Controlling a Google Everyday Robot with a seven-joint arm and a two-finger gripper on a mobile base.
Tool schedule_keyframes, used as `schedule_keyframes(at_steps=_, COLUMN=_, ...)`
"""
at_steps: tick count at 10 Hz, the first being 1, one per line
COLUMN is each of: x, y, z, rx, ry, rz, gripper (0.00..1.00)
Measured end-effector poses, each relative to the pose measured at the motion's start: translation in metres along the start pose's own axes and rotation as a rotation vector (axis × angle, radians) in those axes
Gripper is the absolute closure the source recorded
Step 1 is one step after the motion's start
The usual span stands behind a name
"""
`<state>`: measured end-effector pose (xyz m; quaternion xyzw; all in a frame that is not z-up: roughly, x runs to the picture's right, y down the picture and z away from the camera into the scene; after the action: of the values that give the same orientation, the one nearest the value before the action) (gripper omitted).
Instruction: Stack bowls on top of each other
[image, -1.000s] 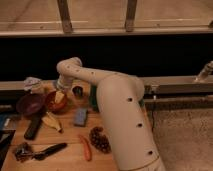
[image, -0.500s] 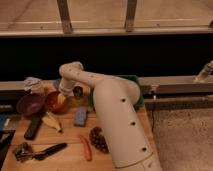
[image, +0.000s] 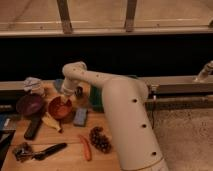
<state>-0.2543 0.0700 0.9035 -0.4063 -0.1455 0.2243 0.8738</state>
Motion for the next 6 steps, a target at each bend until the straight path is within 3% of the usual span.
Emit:
schedule_keyframes(at_steps=2, x=-0.003, y=0.004, z=-0.024, rx=-0.013, ry=-0.047, rz=0.009, gripper=1.0)
schedule_keyframes(at_steps=6, x=-0.043, y=0.013, z=-0.074, rx=-0.003, ry=-0.122, rz=-0.048, gripper=1.0)
